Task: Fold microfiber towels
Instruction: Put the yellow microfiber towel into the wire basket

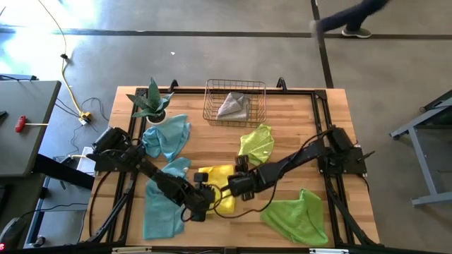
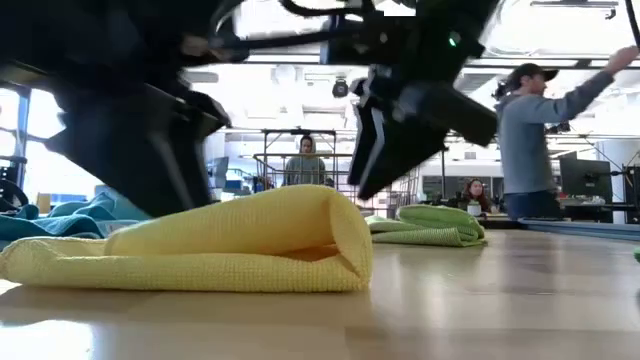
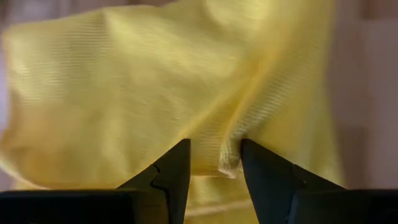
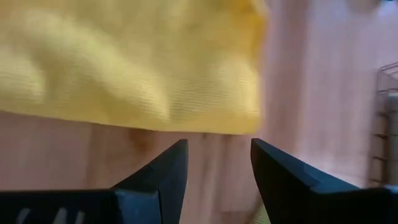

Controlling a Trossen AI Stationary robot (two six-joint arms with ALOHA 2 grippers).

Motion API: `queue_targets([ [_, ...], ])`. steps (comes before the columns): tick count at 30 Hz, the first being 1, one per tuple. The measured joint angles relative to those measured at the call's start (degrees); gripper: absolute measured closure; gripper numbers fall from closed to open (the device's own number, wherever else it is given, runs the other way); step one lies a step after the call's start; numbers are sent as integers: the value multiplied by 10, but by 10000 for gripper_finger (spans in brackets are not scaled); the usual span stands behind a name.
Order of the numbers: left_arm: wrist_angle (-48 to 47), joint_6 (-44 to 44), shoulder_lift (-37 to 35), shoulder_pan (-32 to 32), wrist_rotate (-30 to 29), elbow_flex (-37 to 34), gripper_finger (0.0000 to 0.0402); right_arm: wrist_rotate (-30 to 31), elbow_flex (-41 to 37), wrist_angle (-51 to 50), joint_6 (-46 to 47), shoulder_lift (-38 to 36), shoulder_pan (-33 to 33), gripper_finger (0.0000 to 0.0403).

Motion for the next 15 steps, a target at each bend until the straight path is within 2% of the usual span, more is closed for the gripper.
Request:
queue_targets([
  [5, 8, 34, 0, 25, -3, 0, 271, 4, 0, -12, 4, -36, -2, 234],
  [11, 30, 83, -19, 16, 57, 1, 271, 5, -1, -52, 43, -47, 32, 234],
  [15, 32, 103, -23, -18, 59, 1, 271, 6, -38, 12, 62, -47, 62, 234],
])
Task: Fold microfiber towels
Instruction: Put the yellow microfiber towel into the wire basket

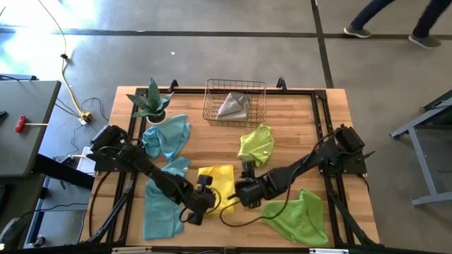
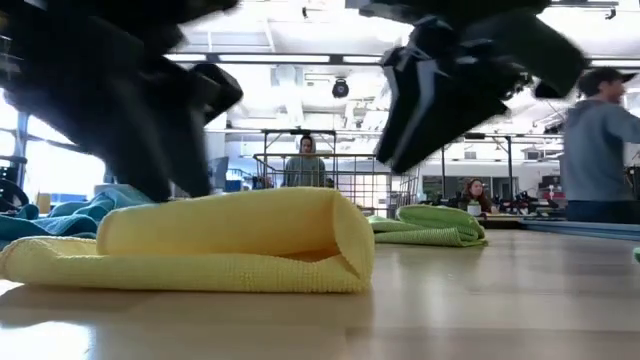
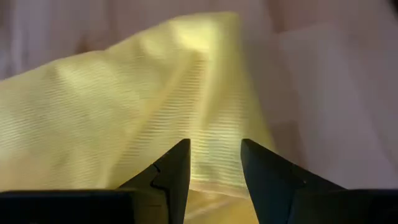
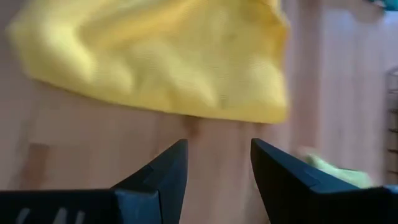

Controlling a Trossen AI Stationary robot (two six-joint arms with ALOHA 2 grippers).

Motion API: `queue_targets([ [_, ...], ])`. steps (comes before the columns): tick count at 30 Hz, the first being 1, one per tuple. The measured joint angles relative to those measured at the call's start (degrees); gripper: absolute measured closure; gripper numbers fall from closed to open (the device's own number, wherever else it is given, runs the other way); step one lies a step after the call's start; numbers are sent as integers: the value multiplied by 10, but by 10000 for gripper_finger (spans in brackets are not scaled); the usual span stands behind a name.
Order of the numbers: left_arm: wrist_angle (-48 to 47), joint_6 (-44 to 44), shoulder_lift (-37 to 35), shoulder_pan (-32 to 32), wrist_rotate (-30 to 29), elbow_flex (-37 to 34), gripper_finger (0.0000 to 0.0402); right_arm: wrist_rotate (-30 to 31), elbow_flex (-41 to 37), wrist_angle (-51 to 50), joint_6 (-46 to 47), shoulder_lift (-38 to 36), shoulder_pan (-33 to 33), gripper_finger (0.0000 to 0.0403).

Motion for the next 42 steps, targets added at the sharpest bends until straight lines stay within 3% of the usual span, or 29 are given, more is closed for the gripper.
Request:
queue_targets([
  [6, 40, 21, 7, -45, -33, -1, 271, -2, -81, 197, 19, 1, 35, 234],
  [11, 70, 9, 7, -47, -62, 0, 270, 3, -105, 341, 18, 1, 52, 234],
  [16, 69, -23, 10, -42, -44, 0, 256, 11, -120, 376, 35, 1, 55, 233],
  [22, 66, -46, 10, -44, -2, 0, 209, 8, -141, 411, 65, 2, 55, 233],
  [29, 64, -25, 31, -46, -12, 0, 152, 2, -142, 461, 56, 40, 56, 233],
  [42, 23, 19, 48, -46, -57, 0, 146, 3, -141, 504, 32, 76, 54, 233],
])
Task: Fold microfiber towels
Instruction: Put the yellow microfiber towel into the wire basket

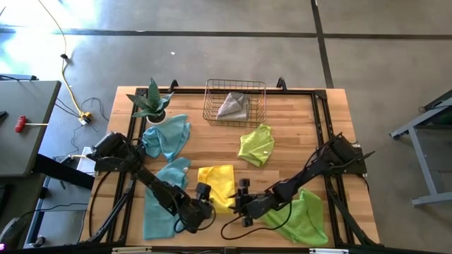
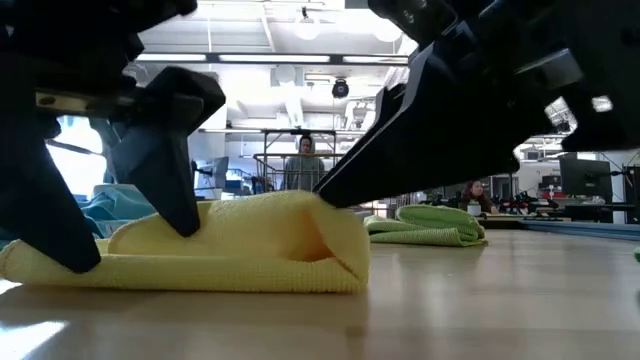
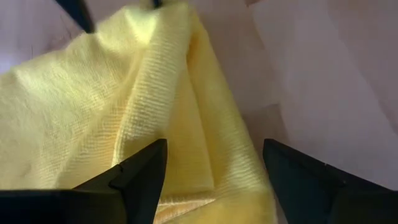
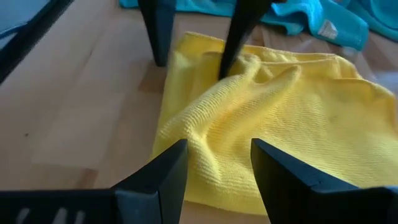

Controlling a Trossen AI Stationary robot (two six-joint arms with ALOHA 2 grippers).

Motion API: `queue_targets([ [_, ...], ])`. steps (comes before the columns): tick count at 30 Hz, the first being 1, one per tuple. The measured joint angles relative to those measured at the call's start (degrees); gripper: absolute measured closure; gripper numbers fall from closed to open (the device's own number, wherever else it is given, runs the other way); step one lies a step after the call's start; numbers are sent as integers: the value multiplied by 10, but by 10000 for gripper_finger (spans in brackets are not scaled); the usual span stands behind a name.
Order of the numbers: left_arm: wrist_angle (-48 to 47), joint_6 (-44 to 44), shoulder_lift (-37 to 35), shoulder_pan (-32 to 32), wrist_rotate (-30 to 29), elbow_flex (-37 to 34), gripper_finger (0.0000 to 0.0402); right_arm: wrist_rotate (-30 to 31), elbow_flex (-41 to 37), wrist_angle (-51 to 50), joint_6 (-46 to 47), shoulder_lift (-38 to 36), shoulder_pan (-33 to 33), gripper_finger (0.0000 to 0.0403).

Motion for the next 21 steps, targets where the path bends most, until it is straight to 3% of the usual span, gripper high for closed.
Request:
queue_targets([
  [9, -5, -23, 20, 0, 18, 2, 147, -11, 0, 40, 1, 25, 1, 233],
  [21, -25, -6, 24, -11, -7, 26, 147, -25, 0, 74, -4, 25, 3, 233],
])
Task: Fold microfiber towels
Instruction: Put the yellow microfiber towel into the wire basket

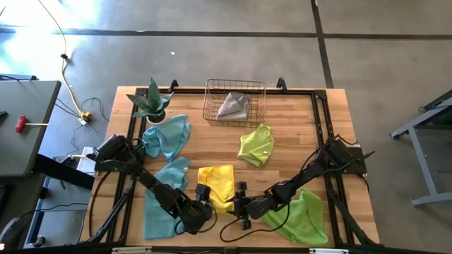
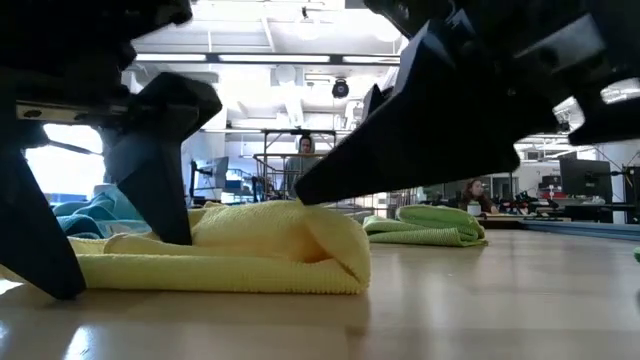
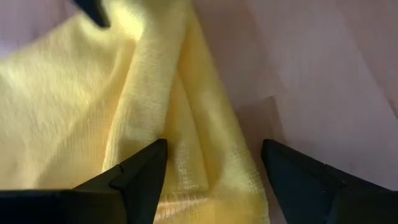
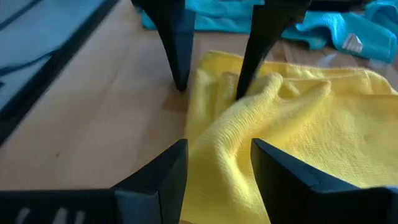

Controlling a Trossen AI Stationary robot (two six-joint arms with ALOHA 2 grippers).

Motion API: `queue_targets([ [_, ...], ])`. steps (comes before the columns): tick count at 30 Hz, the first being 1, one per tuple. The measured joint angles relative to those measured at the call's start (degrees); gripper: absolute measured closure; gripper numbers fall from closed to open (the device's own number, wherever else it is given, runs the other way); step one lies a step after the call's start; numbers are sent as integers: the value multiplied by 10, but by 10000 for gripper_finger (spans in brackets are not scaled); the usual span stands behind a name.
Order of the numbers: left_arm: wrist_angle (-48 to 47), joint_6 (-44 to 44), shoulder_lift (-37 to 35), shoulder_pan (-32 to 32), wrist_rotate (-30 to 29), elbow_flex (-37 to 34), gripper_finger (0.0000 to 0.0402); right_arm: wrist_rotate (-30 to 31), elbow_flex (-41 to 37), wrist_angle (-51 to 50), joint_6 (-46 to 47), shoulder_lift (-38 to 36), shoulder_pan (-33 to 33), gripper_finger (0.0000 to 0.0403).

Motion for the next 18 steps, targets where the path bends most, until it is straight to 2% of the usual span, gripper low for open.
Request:
queue_targets([
  [7, -25, 57, 0, -39, -64, 58, 147, -15, 0, -17, 27, 0, -7, 233],
  [12, -47, 57, 0, -40, -129, 62, 147, -52, 0, -18, 56, 0, -11, 233],
  [14, -46, 50, 4, -32, -125, 62, 147, -53, 0, -17, 56, 0, -10, 233],
  [18, -53, 21, 21, -14, -67, 62, 147, -54, 0, -18, 69, 0, -10, 233],
])
